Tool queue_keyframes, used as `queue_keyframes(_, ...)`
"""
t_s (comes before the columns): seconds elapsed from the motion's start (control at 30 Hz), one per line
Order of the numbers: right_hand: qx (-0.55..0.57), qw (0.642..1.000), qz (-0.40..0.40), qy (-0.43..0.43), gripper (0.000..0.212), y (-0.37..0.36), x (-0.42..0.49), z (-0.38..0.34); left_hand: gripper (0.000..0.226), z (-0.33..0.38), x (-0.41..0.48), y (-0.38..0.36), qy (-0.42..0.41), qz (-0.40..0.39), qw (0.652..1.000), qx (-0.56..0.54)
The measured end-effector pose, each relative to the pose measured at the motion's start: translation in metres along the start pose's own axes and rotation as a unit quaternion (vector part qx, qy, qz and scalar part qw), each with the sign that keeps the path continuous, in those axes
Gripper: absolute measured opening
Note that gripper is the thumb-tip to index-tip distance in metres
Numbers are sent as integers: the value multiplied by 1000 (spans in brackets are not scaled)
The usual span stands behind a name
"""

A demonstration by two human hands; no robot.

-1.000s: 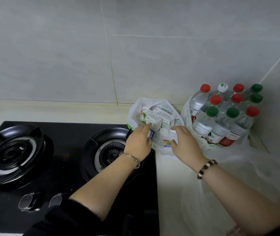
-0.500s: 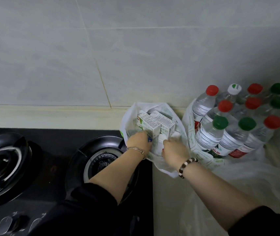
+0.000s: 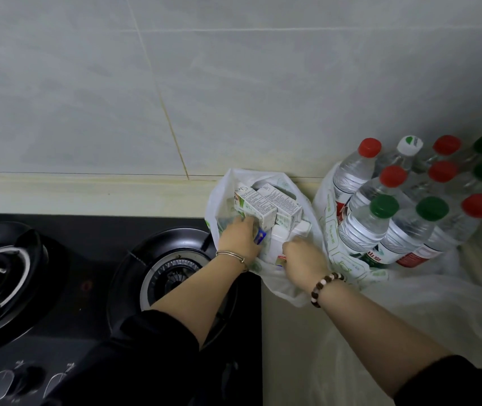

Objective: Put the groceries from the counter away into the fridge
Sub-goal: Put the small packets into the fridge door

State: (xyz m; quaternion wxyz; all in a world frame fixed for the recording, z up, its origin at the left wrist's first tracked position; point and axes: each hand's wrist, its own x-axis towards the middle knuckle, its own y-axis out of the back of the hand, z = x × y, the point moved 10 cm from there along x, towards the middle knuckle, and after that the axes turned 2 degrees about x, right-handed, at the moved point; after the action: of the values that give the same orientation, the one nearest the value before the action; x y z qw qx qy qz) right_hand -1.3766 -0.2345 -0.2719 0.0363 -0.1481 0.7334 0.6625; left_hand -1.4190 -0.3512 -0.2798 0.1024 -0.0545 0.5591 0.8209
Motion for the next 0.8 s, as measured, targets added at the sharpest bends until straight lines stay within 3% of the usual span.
queue_keyframes(0.17,117,987,103,-28,15,41,-5,6,34,-4,-11,45,29,113,968,-223)
queue_keyframes(0.37,219,956,188,-51,16,84,-26,4,36,-15,-37,71,87,105,874,-466)
queue_keyframes(0.5,293,927,229,-40,17,110,-56,-7,26,-25,-72,103,65,148,844,-511)
queue_keyframes(0.8,383,891,241,37,17,145,-120,-74,21,-44,-176,155,48,207,865,-455)
